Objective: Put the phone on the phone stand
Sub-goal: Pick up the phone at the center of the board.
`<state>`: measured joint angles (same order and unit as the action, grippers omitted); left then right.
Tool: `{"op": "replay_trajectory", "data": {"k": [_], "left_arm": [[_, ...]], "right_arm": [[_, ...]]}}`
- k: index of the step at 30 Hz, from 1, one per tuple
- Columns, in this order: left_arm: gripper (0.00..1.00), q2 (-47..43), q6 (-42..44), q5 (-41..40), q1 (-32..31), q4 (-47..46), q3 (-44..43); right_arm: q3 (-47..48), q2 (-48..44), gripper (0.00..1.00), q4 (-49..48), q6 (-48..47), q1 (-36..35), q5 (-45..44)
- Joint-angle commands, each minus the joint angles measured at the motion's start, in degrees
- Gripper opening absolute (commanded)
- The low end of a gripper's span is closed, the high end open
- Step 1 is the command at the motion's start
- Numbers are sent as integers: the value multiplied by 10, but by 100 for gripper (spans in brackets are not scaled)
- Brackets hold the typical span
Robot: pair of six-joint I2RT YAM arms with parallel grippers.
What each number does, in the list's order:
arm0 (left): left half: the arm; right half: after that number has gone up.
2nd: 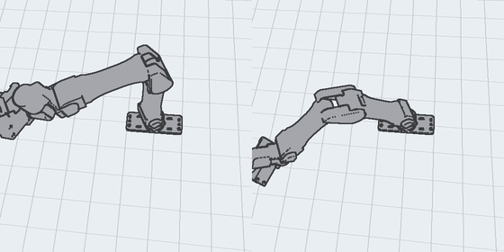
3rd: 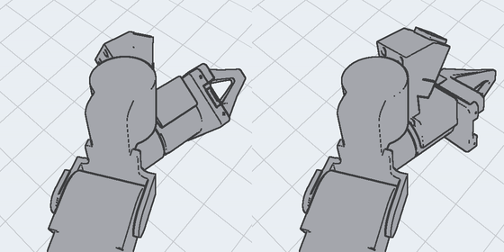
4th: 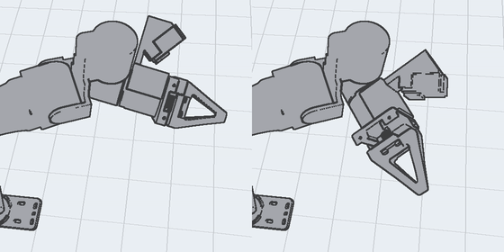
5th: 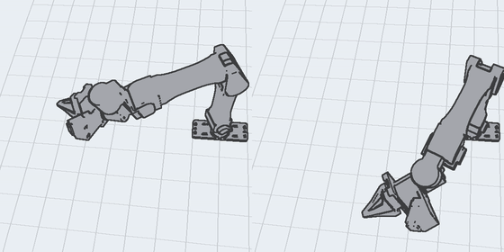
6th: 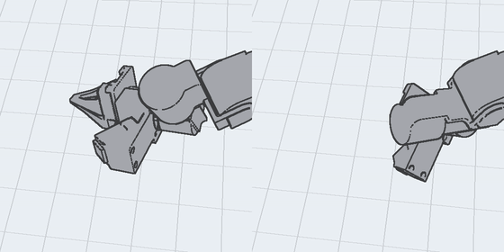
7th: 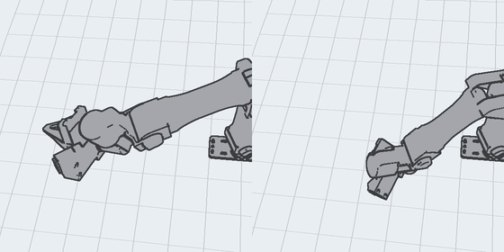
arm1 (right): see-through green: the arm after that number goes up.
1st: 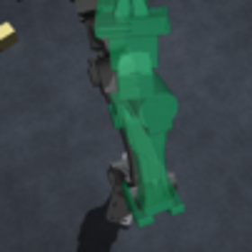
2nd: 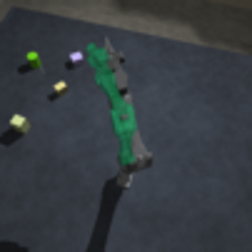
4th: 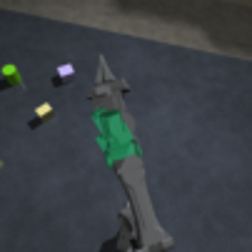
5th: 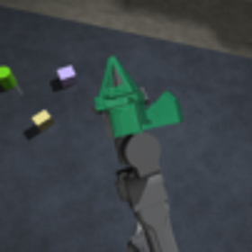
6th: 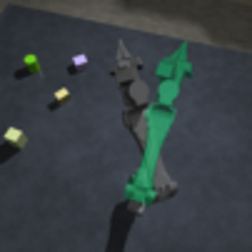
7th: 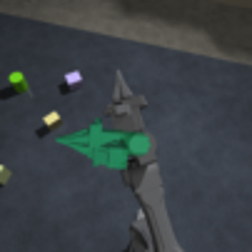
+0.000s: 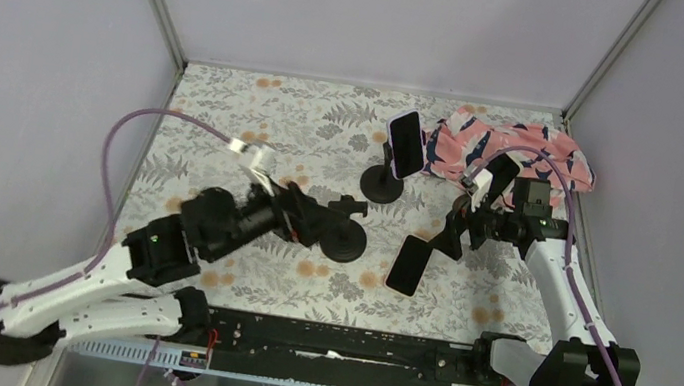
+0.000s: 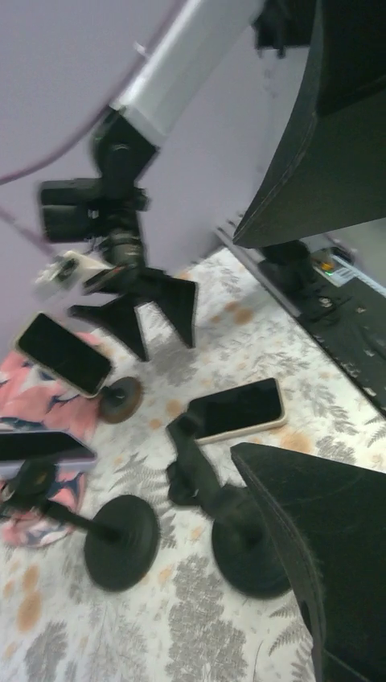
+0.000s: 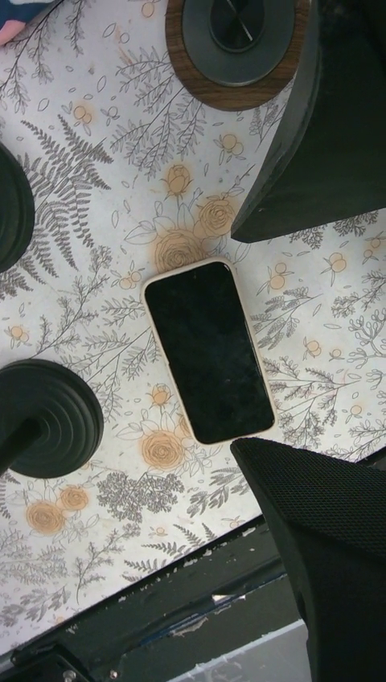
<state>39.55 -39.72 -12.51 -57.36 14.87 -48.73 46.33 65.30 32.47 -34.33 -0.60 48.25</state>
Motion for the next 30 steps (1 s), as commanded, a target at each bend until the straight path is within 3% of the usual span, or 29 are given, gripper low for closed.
{"op": "replay_trajectory", "data": {"k": [1, 4, 8, 15, 24, 30], "left_arm": [[99, 148, 47, -196, -179, 94, -111], [99, 290, 83, -216, -226, 127, -208], [99, 408, 107, -173, -225, 71, -232], [99, 526, 38, -66, -161, -7, -220], [99, 710, 31, -79, -129, 86, -362], [99, 758, 40, -68, -105, 77, -367]], "right_arm": [[24, 3, 100, -14, 18, 17, -23], [35, 5, 100, -21, 48, 31, -42], [40, -2, 100, -43, 90, 61, -95], [39, -3, 100, -74, 149, 114, -169], [39, 5, 100, -76, 148, 114, -167], [40, 9, 100, -75, 143, 114, -167]]}}
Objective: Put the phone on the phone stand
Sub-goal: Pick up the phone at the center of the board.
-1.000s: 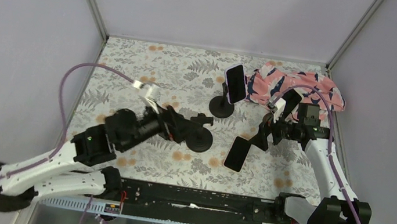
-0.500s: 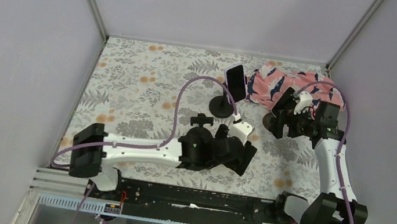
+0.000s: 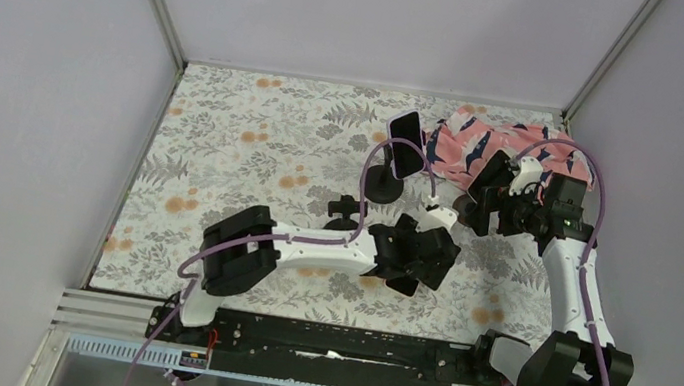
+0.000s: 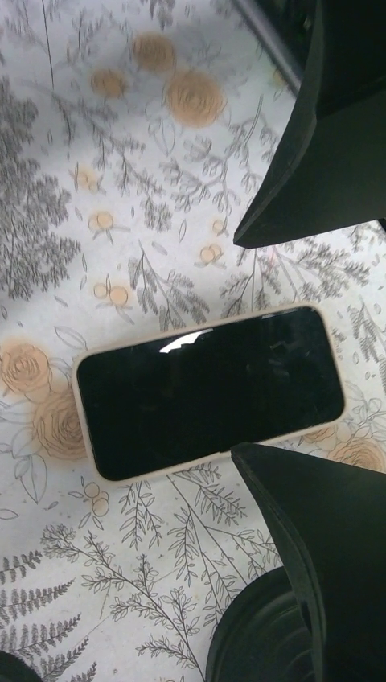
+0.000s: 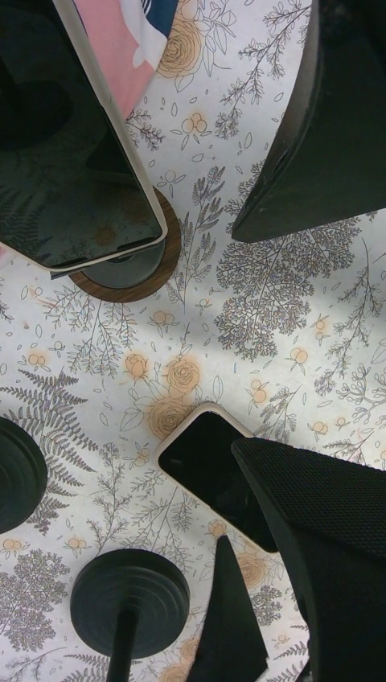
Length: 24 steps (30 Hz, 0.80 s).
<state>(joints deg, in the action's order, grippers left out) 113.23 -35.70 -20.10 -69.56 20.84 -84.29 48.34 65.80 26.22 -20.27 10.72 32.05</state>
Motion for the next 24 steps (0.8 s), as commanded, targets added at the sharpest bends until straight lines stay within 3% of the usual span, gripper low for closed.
{"op": "replay_trajectory", "data": {"k": [1, 24], "left_arm": [[99, 27, 0, 10, 19, 17, -13], [99, 87, -45, -10, 22, 68, -48]], "right_arm": [[19, 5, 100, -13, 1, 1, -2], [19, 11, 100, -10, -7, 1, 18]]}}
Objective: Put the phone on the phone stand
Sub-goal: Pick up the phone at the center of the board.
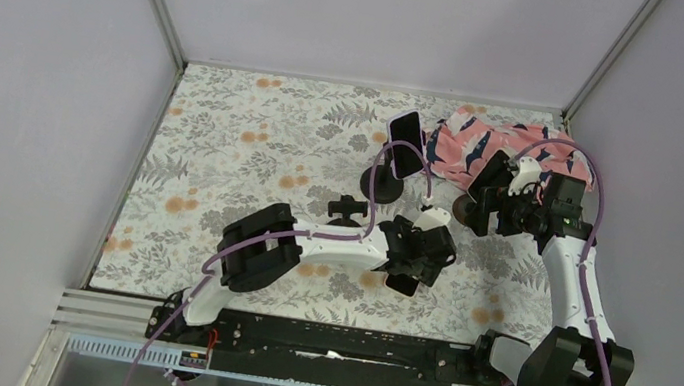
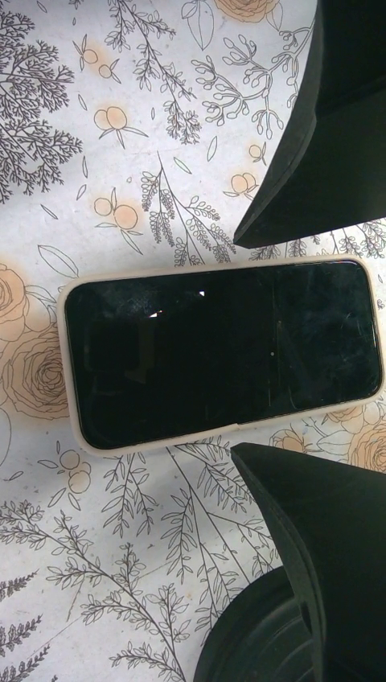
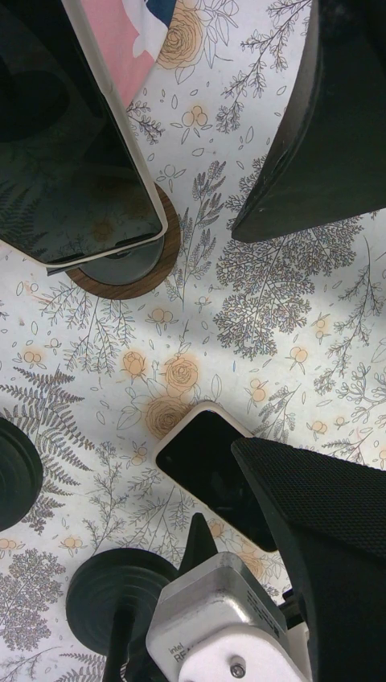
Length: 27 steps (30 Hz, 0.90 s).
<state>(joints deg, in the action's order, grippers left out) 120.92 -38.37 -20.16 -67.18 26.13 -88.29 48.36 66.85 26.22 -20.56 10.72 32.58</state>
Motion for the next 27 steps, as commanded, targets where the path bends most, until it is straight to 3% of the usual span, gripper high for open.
{"op": "replay_trajectory", "data": {"k": [1, 18, 27], "left_arm": [[99, 11, -21, -9, -1, 15, -5], [98, 45, -64, -57, -25, 79, -37], [75, 62, -57, -47, -33, 92, -44]], "right_arm": [[19, 0, 100, -10, -4, 1, 13], [21, -2, 100, -7, -7, 1, 19], [21, -4, 100, -6, -8, 1, 20]]}}
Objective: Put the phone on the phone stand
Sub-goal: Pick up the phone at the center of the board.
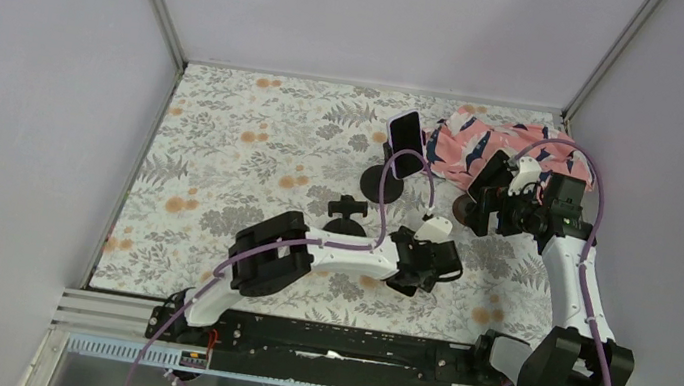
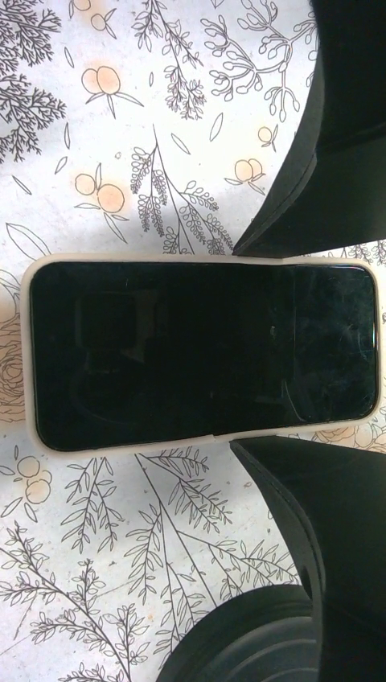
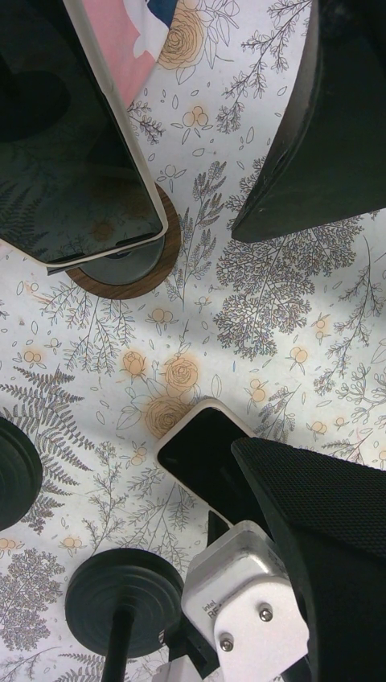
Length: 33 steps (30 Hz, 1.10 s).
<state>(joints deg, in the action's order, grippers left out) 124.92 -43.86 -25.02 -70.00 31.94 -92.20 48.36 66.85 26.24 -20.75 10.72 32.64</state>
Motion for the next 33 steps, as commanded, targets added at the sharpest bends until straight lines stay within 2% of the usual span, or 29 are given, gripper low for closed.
{"op": "replay_trajectory", "data": {"k": [1, 4, 6, 8, 12, 18, 25, 33], "left_arm": [[70, 22, 0, 3, -5, 34, -2], [58, 20, 12, 11, -5, 33, 0], [43, 15, 32, 30, -3, 25, 1], [36, 4, 39, 41, -1, 15, 6], [33, -39, 46, 18, -1, -11, 32], [30, -117, 58, -16, -1, -106, 113], [28, -189, 82, -29, -1, -226, 190], [28, -225, 111, -44, -6, -304, 212]], "right_arm": [[21, -4, 100, -6, -6, 1, 22], [20, -1, 100, -3, -1, 1, 39], [23, 7, 100, 6, 5, 1, 68], [28, 20, 100, 19, 11, 1, 102], [36, 41, 100, 33, 24, 1, 166], [21, 55, 100, 15, 75, 1, 240], [16, 96, 98, 13, 100, 1, 262], [10, 101, 94, -4, 137, 1, 270]]}}
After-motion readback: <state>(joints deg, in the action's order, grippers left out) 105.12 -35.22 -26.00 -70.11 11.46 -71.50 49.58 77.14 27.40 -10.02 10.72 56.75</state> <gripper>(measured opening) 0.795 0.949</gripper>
